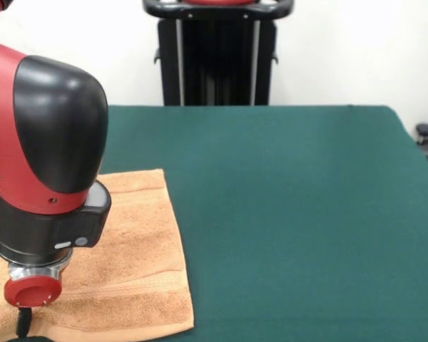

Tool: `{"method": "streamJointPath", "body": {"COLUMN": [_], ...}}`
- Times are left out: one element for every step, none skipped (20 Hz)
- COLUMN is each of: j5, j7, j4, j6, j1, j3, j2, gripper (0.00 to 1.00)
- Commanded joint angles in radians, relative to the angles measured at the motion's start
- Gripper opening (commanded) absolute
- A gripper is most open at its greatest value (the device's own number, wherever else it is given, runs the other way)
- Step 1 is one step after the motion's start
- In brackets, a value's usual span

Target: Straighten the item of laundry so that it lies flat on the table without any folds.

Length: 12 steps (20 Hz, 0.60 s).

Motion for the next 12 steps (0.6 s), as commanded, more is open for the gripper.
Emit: {"method": "streamJointPath", "body": {"j5": [0.02, 0.02, 0.02, 0.02, 0.024, 0.028, 0.033, 0.064, 0.075, 0.085, 0.095, 0.102], "j7": [0.186, 0.185, 0.183, 0.182, 0.178, 0.174, 0.17, 0.161, 0.158, 0.154, 0.151, 0.15], "j4": [0.131, 0.13, 0.13, 0.13, 0.128, 0.126, 0.125, 0.123, 0.112, 0.101, 0.089, 0.084], "j6": [-0.042, -0.043, -0.043, -0.043, -0.031, -0.019, -0.006, 0.068, 0.106, 0.144, 0.182, 0.21], "j1": [0.034, 0.034, 0.035, 0.035, 0.033, 0.031, 0.029, 0.018, 0.015, 0.011, 0.007, 0.006], "j3": [0.021, 0.02, 0.019, 0.018, 0.021, 0.023, 0.026, 0.049, 0.051, 0.054, 0.056, 0.055], "j2": [0.002, 0.002, 0.002, 0.002, 0.002, 0.002, 0.002, -0.004, 0.001, 0.005, 0.01, 0.009], "gripper": [1.0, 1.0, 1.0, 1.0, 1.0, 1.0, 1.0, 1.0, 1.0, 1.0, 1.0, 1.0]}}
